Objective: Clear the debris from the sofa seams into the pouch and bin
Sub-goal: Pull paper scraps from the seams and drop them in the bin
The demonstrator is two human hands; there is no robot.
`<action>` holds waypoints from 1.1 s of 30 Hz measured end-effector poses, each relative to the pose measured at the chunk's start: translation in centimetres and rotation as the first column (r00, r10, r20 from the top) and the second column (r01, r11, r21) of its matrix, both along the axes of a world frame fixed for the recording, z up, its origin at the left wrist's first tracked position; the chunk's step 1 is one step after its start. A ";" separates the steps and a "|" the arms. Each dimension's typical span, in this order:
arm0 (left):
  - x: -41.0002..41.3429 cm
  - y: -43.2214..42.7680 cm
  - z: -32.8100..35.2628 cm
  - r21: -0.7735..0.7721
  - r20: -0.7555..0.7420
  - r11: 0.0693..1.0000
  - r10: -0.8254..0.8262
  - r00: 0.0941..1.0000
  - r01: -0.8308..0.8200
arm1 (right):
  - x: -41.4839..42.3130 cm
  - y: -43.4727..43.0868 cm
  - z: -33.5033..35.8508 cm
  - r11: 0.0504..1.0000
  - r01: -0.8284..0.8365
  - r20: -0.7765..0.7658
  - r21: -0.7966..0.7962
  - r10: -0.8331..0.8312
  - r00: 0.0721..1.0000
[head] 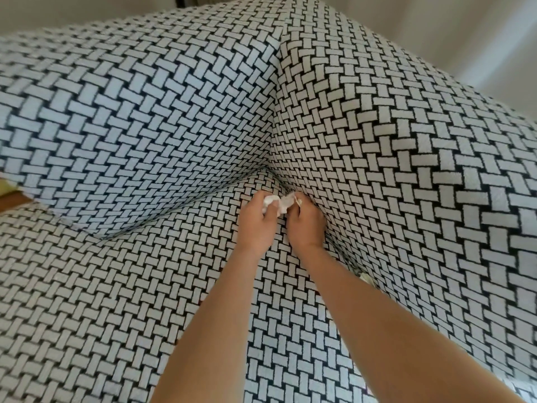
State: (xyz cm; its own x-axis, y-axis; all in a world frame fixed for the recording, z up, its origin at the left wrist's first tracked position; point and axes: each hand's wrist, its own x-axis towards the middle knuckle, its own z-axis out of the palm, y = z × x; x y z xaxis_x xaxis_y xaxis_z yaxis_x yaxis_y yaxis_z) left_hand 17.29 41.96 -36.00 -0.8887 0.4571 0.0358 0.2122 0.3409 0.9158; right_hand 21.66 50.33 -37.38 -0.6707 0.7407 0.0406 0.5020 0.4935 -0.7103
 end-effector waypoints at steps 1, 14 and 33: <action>0.4 -0.3 0.2 0.003 0.021 1.000 0.016 1.000 -0.016 | 0.3 -0.1 0.2 1.000 -0.014 -0.027 -0.012 0.013 1.000; 6.8 -5.5 0.8 0.027 0.290 0.990 0.123 0.949 -0.137 | 7.1 -6.3 2.2 0.965 -0.152 -0.142 -0.215 0.123 0.982; 12.4 -12.1 2.0 0.194 0.633 0.905 0.179 0.753 -0.378 | 10.8 -9.2 5.0 0.345 -0.387 -0.192 -0.855 0.482 0.855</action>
State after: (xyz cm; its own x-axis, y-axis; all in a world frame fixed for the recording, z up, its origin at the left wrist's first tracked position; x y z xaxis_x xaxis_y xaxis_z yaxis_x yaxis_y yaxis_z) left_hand 29.70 29.89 -33.98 -0.8612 0.2411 -0.4475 -0.4625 -0.0064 0.8866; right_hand 32.46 41.17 -32.43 -0.8737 -0.0350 -0.4853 0.4843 -0.1592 -0.8603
